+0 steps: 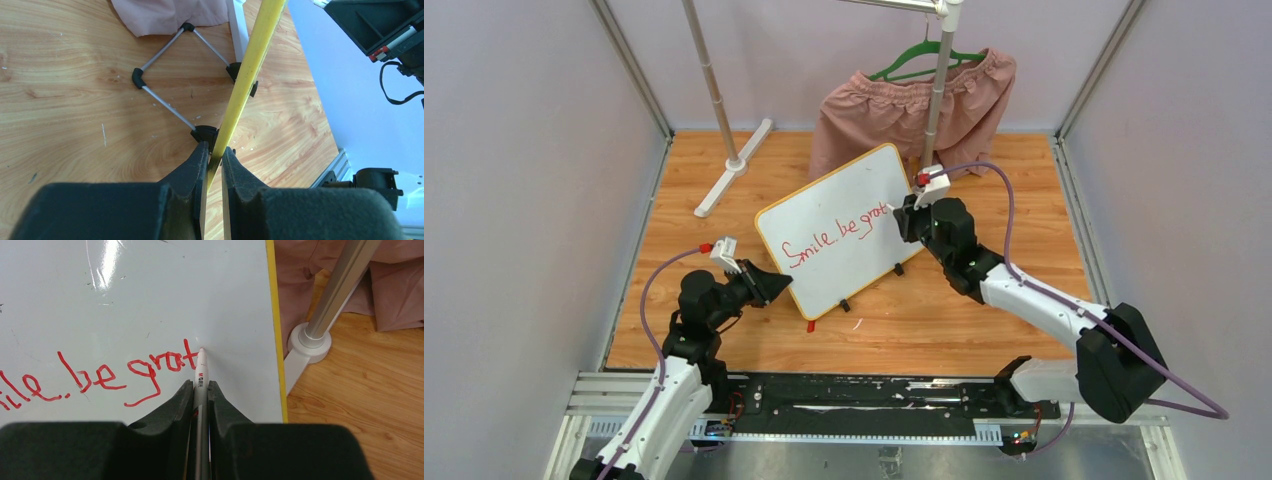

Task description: Write a sentence on the whiteboard

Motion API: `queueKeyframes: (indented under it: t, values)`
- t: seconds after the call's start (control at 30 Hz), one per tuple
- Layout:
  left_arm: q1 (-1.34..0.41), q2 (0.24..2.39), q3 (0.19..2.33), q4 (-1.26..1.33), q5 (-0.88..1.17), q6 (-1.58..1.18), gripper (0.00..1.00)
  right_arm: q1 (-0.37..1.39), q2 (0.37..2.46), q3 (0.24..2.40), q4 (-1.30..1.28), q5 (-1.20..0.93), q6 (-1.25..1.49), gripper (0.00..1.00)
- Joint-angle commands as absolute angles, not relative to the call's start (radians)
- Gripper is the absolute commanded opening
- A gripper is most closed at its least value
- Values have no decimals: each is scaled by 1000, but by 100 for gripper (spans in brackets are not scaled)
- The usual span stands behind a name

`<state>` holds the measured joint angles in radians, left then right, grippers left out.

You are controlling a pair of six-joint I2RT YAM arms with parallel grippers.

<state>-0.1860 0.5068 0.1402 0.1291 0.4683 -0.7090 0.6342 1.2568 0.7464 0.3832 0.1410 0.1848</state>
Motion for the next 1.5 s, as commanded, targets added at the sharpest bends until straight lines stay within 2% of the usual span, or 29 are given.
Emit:
queueKeyframes:
  t: [0.0, 0.37, 0.93, 1.47]
  values:
    - [-190, 511, 158, 87, 462, -703, 0, 620, 1269, 748, 382, 165, 191, 0]
    - [-190, 512, 159, 87, 460, -701, 0, 604, 1278, 760, 358, 210, 192, 0]
    - [-192, 512, 158, 87, 459, -700, 0, 596, 1310, 835, 367, 157, 177, 0]
    - [-192, 509, 158, 87, 458, -700, 0, 624, 1312, 798, 376, 111, 193, 0]
